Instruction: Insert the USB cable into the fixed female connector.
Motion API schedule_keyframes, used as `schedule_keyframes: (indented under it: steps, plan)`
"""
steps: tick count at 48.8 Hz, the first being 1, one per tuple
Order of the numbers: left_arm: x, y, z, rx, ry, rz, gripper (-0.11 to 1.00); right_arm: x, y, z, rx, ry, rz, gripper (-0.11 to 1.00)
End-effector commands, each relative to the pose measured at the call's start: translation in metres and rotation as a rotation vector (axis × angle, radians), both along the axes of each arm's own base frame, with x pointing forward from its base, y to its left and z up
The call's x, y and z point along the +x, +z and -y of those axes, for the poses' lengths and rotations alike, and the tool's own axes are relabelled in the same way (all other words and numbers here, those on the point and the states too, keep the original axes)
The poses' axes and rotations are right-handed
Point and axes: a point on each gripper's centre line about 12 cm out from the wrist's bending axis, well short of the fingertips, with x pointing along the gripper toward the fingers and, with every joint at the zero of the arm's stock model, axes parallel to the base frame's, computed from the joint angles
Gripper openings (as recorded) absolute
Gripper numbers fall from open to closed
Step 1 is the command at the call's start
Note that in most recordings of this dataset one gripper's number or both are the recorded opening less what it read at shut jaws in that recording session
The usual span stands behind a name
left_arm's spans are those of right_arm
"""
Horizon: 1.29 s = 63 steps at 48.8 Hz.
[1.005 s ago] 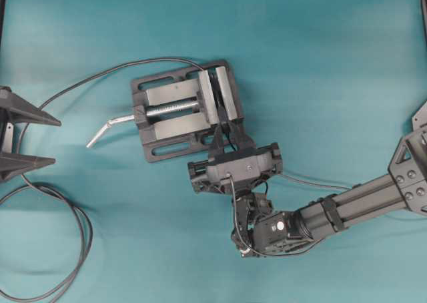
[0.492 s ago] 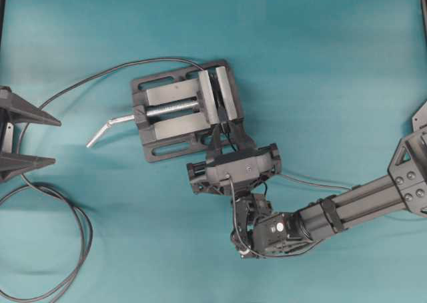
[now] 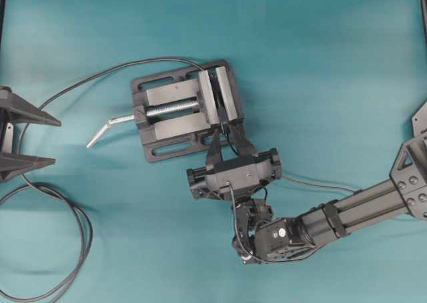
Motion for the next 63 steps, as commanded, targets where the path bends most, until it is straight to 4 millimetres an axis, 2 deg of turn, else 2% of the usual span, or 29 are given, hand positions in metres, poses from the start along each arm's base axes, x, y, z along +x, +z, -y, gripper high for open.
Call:
schedule_keyframes:
  steps: [1,20,44,54,63]
  plan:
    - [0.003,0.006,0.001,-0.006,-0.001,0.006,0.99,0.003,0.021,-0.022,0.043,0.042,0.058,0.37]
    - [0.003,0.006,0.001,-0.006,-0.001,0.006,0.99,-0.001,0.02,-0.029,0.058,0.042,0.047,0.37]
    - [0.003,0.007,0.001,-0.006,-0.001,0.007,0.99,-0.015,0.031,-0.03,0.052,0.069,0.02,0.39]
    - [0.003,0.007,0.001,-0.006,-0.001,0.007,0.99,-0.021,0.036,-0.036,0.052,0.088,0.018,0.48]
    - [0.003,0.006,0.001,-0.006,-0.001,0.006,0.99,-0.028,0.033,-0.039,0.048,0.108,0.0,0.68]
